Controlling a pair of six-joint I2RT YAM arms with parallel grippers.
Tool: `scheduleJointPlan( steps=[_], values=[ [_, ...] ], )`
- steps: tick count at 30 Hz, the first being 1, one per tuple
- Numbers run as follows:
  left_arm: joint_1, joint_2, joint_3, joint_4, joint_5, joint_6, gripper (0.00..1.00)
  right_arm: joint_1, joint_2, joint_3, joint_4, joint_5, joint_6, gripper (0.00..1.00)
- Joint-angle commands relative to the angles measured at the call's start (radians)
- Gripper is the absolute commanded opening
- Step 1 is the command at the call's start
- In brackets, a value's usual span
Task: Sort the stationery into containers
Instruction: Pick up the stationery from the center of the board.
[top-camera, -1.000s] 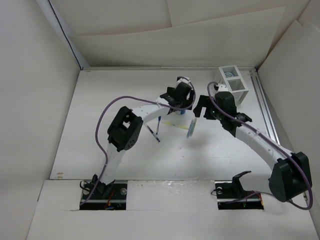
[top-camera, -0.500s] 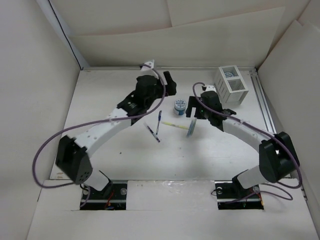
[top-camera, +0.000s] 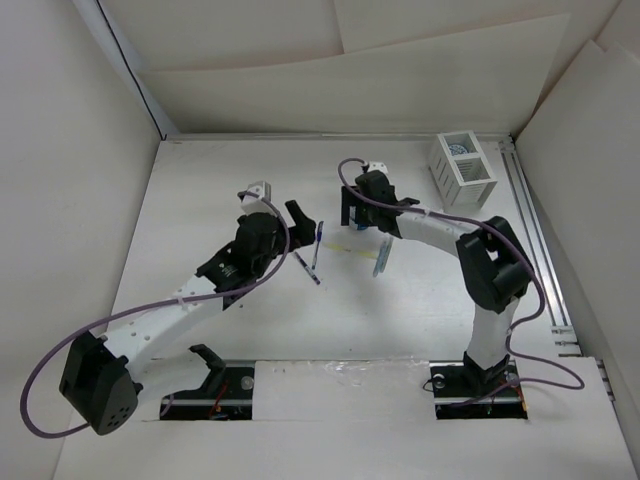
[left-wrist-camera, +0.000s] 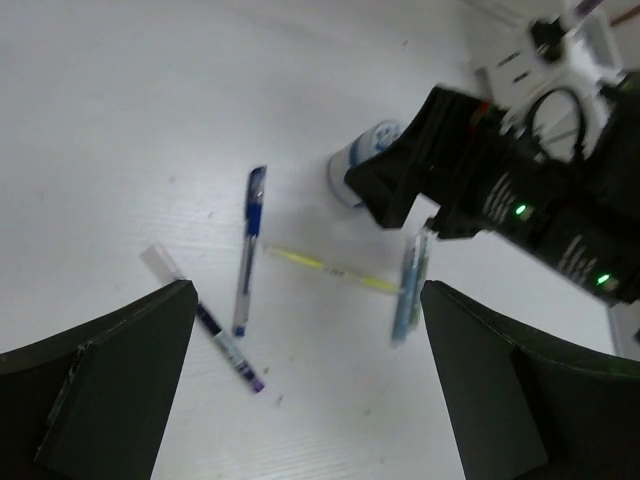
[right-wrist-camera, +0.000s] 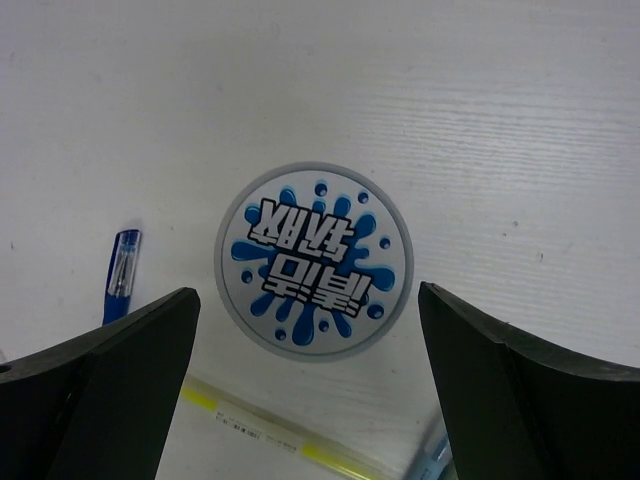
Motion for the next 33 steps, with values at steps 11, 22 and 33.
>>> scheduleJointPlan(
  steps=[11,22,33],
  values=[
    [-0.014,-0.039,-0.240,-0.066,-0.019,-0.078,0.77,0.041,0.103,0.202,-0.097,0.189,-0.034,0.87],
    [-0.038,0.047,-0.269,-0.027,-0.031,-0.078,0.76,0.041,0.101,0.235,-0.129,0.189,-0.025,0.45],
    [-0.038,0.106,-0.248,0.003,-0.031,-0.069,0.70,-0.249,-0.054,0.553,-0.274,0.120,-0.055,0.40]
  ],
)
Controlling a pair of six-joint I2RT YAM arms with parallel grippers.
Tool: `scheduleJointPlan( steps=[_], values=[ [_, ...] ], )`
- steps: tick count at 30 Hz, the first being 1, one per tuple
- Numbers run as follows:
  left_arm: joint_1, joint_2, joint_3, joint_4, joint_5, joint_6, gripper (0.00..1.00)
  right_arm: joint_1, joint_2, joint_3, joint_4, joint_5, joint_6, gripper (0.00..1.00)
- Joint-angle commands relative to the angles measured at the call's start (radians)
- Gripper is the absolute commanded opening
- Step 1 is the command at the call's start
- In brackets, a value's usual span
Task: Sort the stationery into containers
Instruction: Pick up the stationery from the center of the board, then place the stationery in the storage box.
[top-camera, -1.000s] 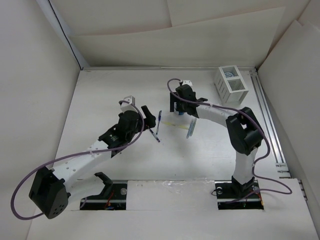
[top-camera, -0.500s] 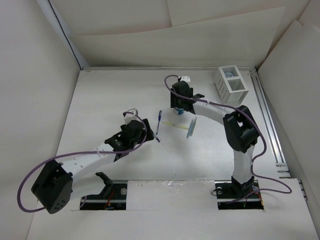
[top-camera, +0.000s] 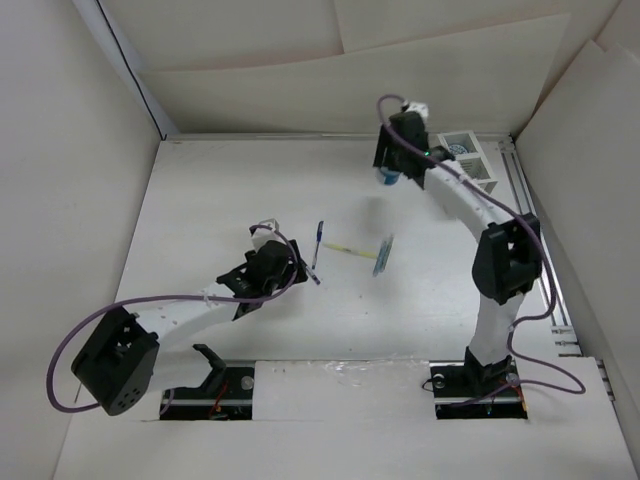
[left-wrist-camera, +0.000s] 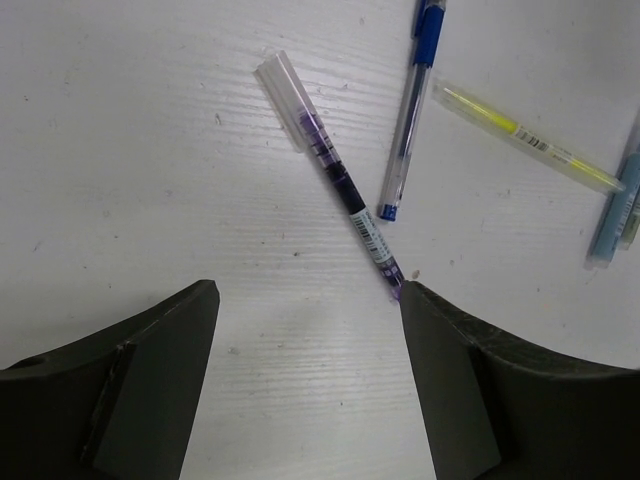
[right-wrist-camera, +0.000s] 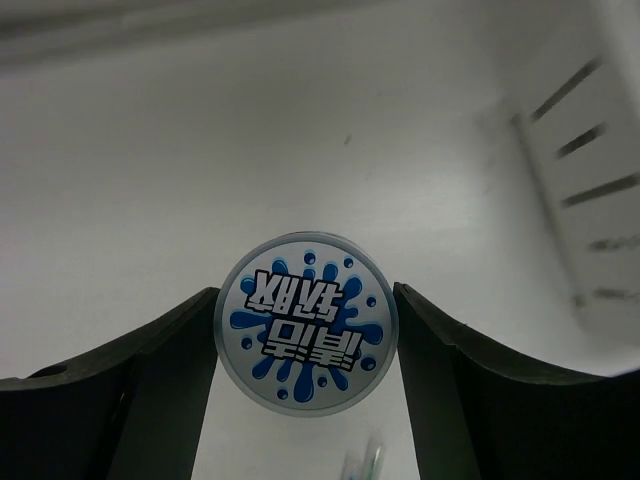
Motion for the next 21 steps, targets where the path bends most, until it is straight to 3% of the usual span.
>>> scheduleJointPlan(
  steps=[1,11,21],
  values=[
    [-0.002,0.019,0.006,0.038,-0.022,0.011,0.69,-0.150,-0.088,0.184,-0.021,0.022,-0.019,0.40],
    [-0.002,0.073,0.035,0.067,0.007,0.031,0.65,-0.410,0.041,0.408,-0.107,-0.040,-0.019,0.40],
    [-0.002,0.073,0.036,0.067,0.007,0.031,0.65,-0.454,0.187,0.597,-0.143,-0.064,-0.050,0.40]
  ],
)
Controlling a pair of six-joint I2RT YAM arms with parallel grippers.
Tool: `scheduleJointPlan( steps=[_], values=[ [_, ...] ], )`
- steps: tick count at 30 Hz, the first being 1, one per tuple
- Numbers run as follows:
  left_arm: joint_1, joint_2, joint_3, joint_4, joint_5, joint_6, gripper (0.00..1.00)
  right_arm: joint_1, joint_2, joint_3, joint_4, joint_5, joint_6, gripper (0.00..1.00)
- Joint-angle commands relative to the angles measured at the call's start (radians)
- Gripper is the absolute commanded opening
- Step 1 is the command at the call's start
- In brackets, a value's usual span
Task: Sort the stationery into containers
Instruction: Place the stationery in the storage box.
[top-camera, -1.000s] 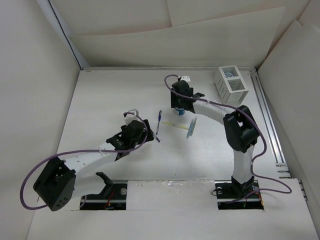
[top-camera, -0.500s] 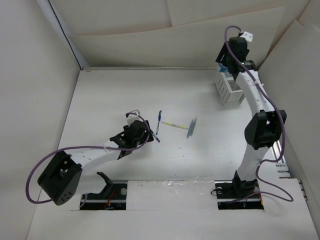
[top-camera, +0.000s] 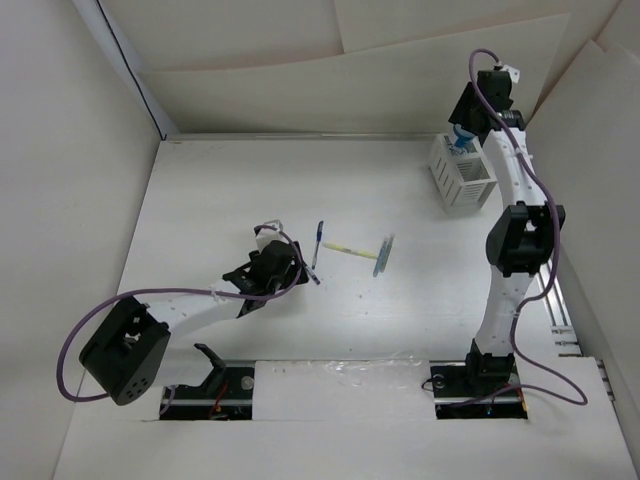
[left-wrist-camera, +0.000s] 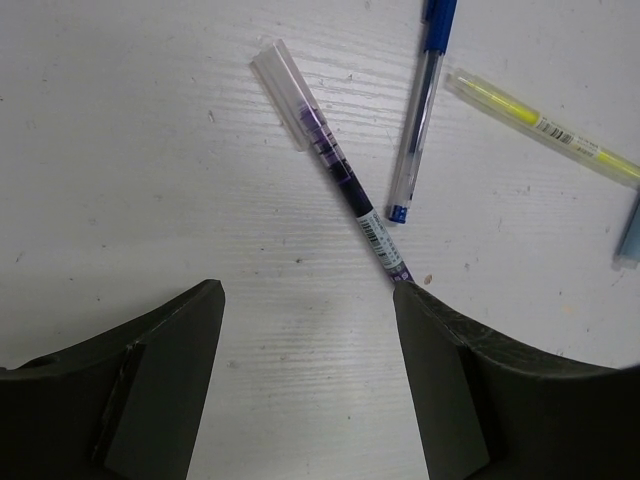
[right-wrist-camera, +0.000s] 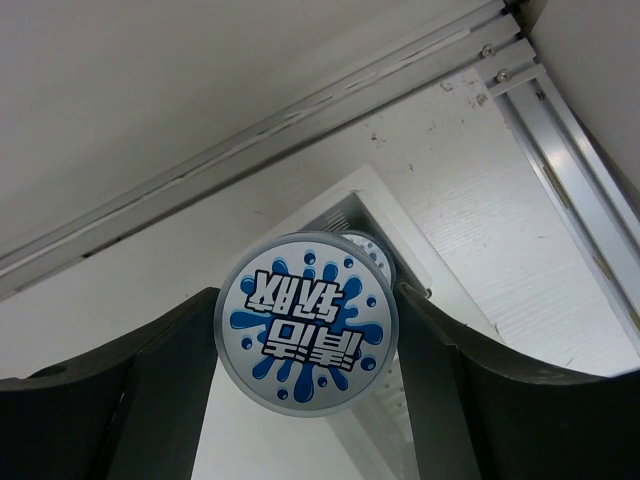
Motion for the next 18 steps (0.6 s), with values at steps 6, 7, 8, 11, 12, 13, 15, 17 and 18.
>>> scheduleJointPlan(
  steps=[6,7,8,11,12,13,15,17,18],
  values=[
    [-0.002,-0.010,0.035,0.021,-0.001,0.011,0.65,-0.019,0.034,0.068,0.041,-0.016,-0.023,0.40],
    [-0.002,-0.019,0.035,0.021,-0.001,0.011,0.65,-0.019,0.034,0.058,0.041,-0.016,-0.023,0.40],
    [-0.002,-0.028,0.035,0.021,-0.001,0.011,0.65,-0.019,0.044,0.058,0.041,-0.016,-0.023,0.40],
    [-0.002,-0.039,0.035,0.030,-0.001,0.020,0.65,-0.019,0.054,0.058,0.052,-0.016,-0.032,0.40],
    [-0.002,-0.039,0.035,0.030,-0.001,0.020,0.65,-0.019,0.054,0.049,0.052,-0.016,-0.032,0.40],
    [-0.002,-0.048,0.035,0.030,-0.001,0.020,0.65,-0.019,0.054,0.049,0.052,-0.004,-0.032,0.40],
    [-0.002,-0.048,0.035,0.030,-0.001,0.020,0.65,-0.019,0.063,0.049,0.052,-0.004,-0.043,0.40],
    [-0.002,-0.048,0.035,0.030,-0.001,0.020,0.65,-0.019,0.063,0.039,0.061,0.010,-0.052,0.40],
    [-0.002,-0.048,0.035,0.030,-0.001,0.020,0.65,-0.019,0.063,0.039,0.061,0.010,-0.052,0.40]
  ],
)
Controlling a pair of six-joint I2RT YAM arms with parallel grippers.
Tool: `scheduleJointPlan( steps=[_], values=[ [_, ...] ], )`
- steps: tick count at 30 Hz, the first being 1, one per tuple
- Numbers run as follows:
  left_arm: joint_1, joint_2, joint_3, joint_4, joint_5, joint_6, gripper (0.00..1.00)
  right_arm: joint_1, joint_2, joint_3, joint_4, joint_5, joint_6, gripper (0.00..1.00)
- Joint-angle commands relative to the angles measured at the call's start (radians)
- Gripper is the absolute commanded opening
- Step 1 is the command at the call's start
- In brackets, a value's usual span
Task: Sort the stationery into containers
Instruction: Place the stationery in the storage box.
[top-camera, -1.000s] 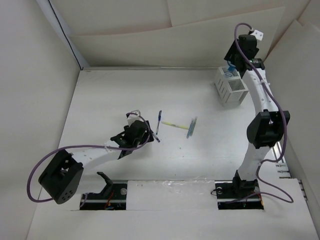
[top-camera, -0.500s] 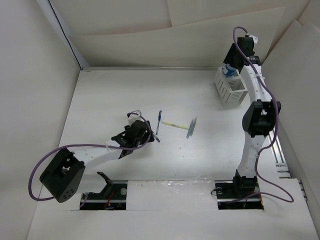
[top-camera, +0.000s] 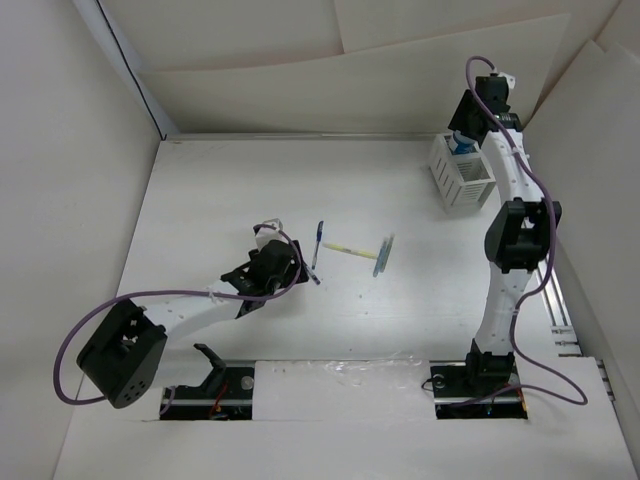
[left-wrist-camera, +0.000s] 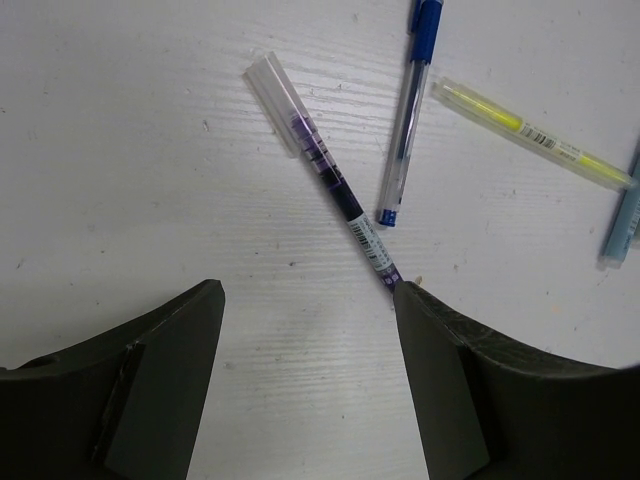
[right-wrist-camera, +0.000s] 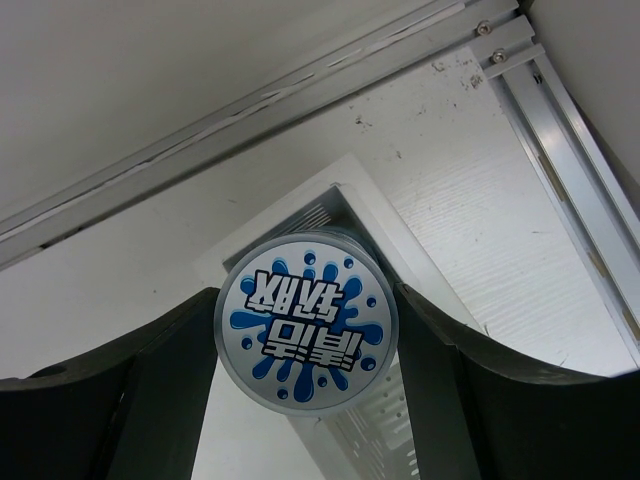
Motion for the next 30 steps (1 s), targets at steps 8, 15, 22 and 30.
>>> scheduleJointPlan(
  steps=[8,15,22,30],
  values=[
    [-0.002,-0.029,0.035,0.025,-0.001,0.012,0.65,-0.005,0.007,-0.004,0.086,0.033,-0.020,0.49],
    [-0.002,-0.029,0.035,0.025,-0.001,0.012,0.65,0.004,0.007,-0.004,0.086,0.033,-0.020,0.82],
    [-0.002,-0.068,0.064,-0.010,-0.011,0.021,0.65,0.013,-0.102,-0.027,0.075,0.033,-0.030,0.99],
    [-0.002,-0.165,0.125,-0.062,-0.076,0.041,0.65,0.200,-0.433,-0.400,0.192,-0.010,-0.005,0.53]
  ],
)
